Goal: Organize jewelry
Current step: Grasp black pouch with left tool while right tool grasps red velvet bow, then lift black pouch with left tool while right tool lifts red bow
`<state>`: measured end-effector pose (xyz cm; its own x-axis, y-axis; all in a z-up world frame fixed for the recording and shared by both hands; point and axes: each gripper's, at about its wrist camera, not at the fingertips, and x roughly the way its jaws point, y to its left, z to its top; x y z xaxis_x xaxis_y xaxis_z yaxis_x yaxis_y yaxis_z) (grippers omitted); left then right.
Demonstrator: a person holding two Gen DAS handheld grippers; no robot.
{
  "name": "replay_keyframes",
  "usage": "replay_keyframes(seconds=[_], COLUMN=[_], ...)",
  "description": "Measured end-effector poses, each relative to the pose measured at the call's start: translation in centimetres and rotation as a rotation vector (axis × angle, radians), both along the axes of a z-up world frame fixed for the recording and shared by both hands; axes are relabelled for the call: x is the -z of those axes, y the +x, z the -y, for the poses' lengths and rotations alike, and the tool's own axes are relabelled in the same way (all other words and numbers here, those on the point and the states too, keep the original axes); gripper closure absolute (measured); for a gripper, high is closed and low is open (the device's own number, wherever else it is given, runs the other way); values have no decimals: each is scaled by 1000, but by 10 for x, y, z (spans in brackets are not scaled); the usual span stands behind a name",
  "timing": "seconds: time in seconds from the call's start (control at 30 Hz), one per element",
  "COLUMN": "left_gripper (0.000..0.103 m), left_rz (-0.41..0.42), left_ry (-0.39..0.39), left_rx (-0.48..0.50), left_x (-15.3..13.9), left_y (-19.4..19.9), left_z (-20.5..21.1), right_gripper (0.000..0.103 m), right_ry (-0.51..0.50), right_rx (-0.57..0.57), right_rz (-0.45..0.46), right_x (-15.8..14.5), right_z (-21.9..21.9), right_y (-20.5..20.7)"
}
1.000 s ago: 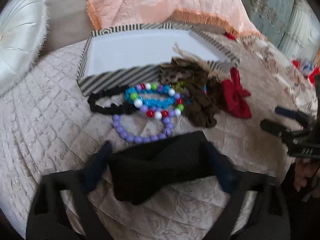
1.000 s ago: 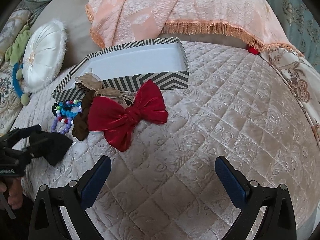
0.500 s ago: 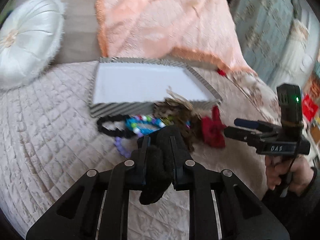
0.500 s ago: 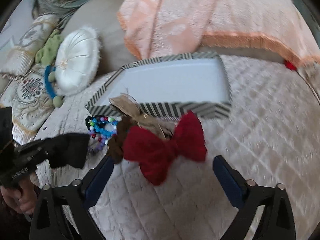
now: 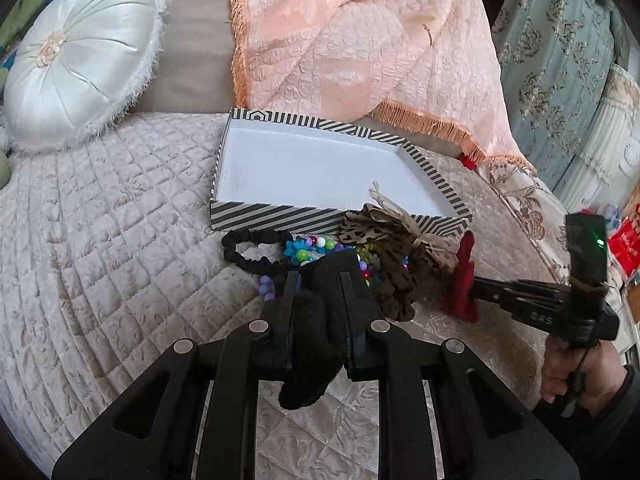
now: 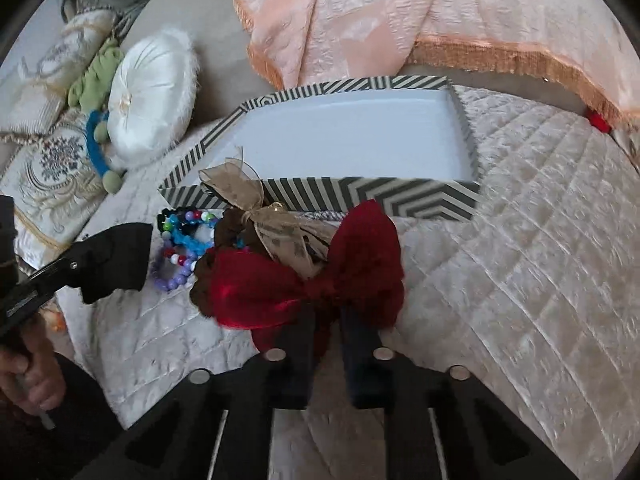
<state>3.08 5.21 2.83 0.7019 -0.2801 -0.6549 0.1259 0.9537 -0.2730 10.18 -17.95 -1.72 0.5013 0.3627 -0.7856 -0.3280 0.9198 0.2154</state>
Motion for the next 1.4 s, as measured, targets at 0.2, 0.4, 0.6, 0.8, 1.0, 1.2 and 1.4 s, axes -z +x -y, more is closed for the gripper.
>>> replay_keyframes(seconds=[0.2, 0.4, 0.6, 0.8, 1.0, 1.2, 1.4], left_gripper=[87, 87, 87, 87, 87, 87, 87], left_rz=[-1, -5, -10, -18, -20, -12, -8], left_ry=[2, 4, 13, 28, 36, 36, 48], left_rx=[-3, -8, 10, 23, 16, 8, 7], left_x=[0, 0, 2, 5, 6, 4, 0], left_y=[-1, -1, 0, 2, 2, 1, -1], left_z=[0, 1, 6, 10, 9, 8, 10], right_gripper=[96, 96, 57, 35, 29, 88, 88], right_ry=[-1, -35, 212, 169, -18, -50, -3], right_rx=[1, 87, 233, 181, 89, 148, 169], right_rz=[36, 60, -54, -69, -36, -1, 67], right_x=[-11, -14, -1, 6, 20, 15, -7], right_z=[3, 6, 34, 5, -29, -5, 12], right_y=[-12, -13, -2, 10, 9, -2, -16])
